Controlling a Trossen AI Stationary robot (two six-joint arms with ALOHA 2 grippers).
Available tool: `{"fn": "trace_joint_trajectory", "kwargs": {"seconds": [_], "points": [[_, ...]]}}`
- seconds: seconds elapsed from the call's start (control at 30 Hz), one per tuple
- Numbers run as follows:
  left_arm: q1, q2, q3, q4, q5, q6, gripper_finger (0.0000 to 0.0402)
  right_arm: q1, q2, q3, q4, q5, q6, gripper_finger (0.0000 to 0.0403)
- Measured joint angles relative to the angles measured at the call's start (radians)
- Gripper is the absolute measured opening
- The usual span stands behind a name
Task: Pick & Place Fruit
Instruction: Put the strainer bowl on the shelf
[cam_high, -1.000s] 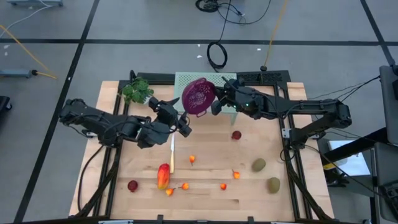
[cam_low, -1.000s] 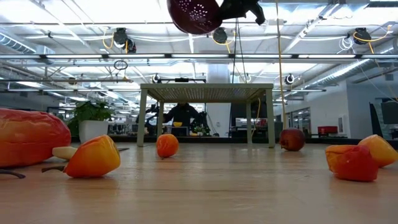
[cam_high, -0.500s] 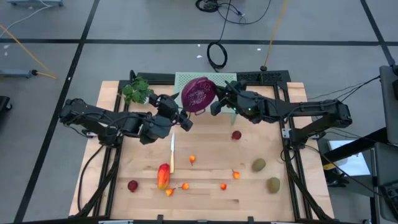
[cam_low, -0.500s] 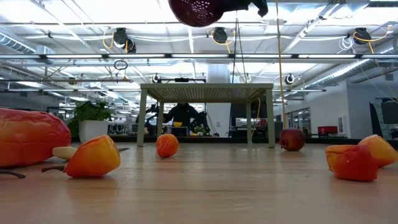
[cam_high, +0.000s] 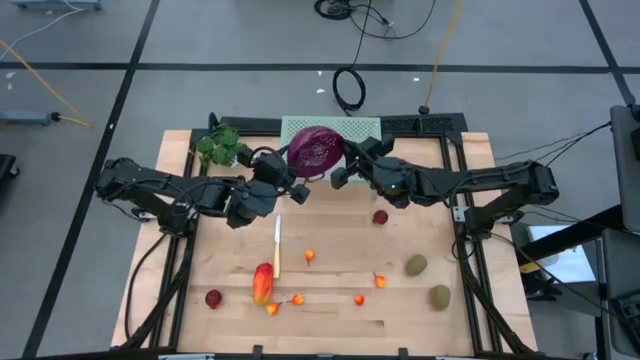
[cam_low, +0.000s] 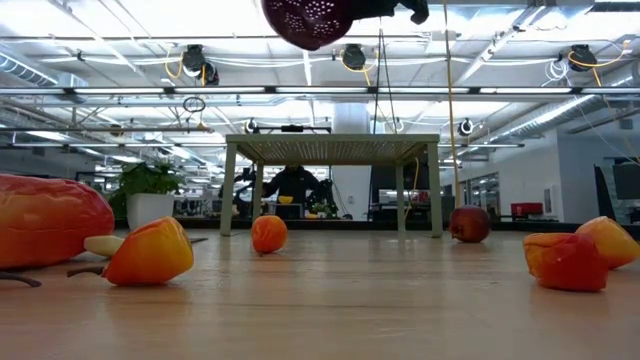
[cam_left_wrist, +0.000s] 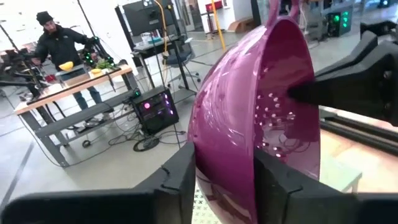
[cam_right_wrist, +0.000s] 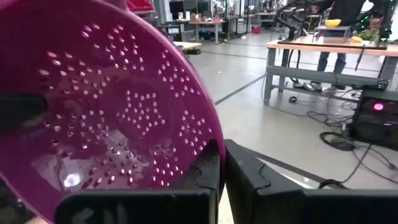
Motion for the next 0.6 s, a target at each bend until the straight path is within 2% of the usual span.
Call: {"fn": "trace_joint_trajectory", "kwargs": {"seconds": [0.23, 0.43, 0.6], "points": [[0.025, -0.001, 0.000, -0.001, -0.013, 0.000, 0.0066, 0.019, 0.003, 0.000, 0.030, 0.020, -0.006, 0.0004], [0.032, 0.000, 0.000, -0.008, -0.040, 0.000, 0.0013, 0.024, 0.002, 0.000, 0.027, 0.021, 0.000, 0.0015], [0.033, -0.001, 0.000, -0.008, -0.034, 0.017, 0.0009, 0.026, 0.000, 0.000, 0.026, -0.003, -0.001, 0.0048]]}}
